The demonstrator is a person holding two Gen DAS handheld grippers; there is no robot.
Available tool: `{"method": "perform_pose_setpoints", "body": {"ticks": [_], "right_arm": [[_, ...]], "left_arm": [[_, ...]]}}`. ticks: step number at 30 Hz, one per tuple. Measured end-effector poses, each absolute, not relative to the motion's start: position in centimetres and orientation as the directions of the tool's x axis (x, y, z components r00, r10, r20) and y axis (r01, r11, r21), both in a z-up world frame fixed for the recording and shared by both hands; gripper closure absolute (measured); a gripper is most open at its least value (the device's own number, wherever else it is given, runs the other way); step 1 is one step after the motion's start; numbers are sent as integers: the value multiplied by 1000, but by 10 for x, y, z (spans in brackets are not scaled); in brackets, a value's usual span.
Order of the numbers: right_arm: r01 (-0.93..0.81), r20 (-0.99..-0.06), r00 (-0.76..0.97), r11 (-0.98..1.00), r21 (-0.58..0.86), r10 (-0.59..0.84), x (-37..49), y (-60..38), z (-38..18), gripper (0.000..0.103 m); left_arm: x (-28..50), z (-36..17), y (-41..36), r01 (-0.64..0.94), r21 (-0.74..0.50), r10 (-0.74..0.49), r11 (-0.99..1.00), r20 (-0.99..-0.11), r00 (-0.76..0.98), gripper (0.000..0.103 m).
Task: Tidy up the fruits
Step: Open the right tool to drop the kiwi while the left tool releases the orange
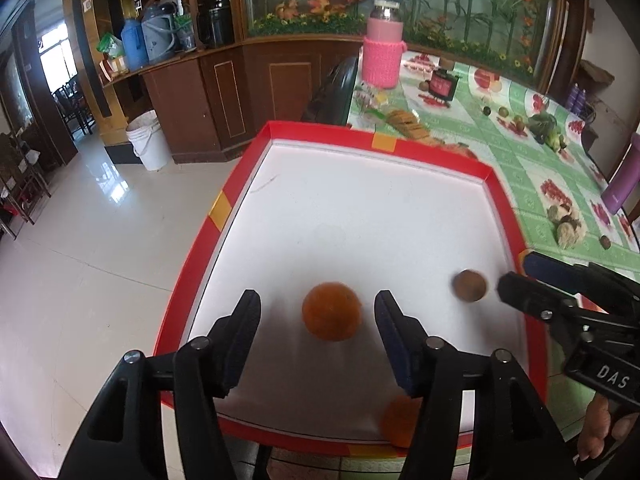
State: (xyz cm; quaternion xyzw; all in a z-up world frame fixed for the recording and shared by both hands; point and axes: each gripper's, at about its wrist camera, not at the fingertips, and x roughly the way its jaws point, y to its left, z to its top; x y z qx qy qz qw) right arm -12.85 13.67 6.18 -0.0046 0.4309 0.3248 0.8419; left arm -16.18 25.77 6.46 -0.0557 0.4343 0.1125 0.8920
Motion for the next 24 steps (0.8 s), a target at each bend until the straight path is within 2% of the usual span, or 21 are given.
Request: {"method": "perform_pose_setpoints", "body": {"ticks": [4, 9, 15, 24], "right_arm": [[-499, -691, 510, 831, 247, 512, -138, 86, 74, 49], [-339, -701, 575, 903, 265, 422, -142, -3, 68, 48], [-186, -719, 603, 937, 296, 347, -142, -78, 60, 49], [-197, -749, 543, 925, 326, 380, -99, -71, 40, 49]], "left_arm": [[-165, 76, 232, -196, -28, 106, 980, -763, 637, 37], [-162, 76, 174, -37, -36, -4, 999, -768, 641, 37], [-155, 76, 128, 69, -32, -68, 997, -778, 625, 37], [-156, 70, 105, 90, -11, -63, 996, -798, 599, 37]]}}
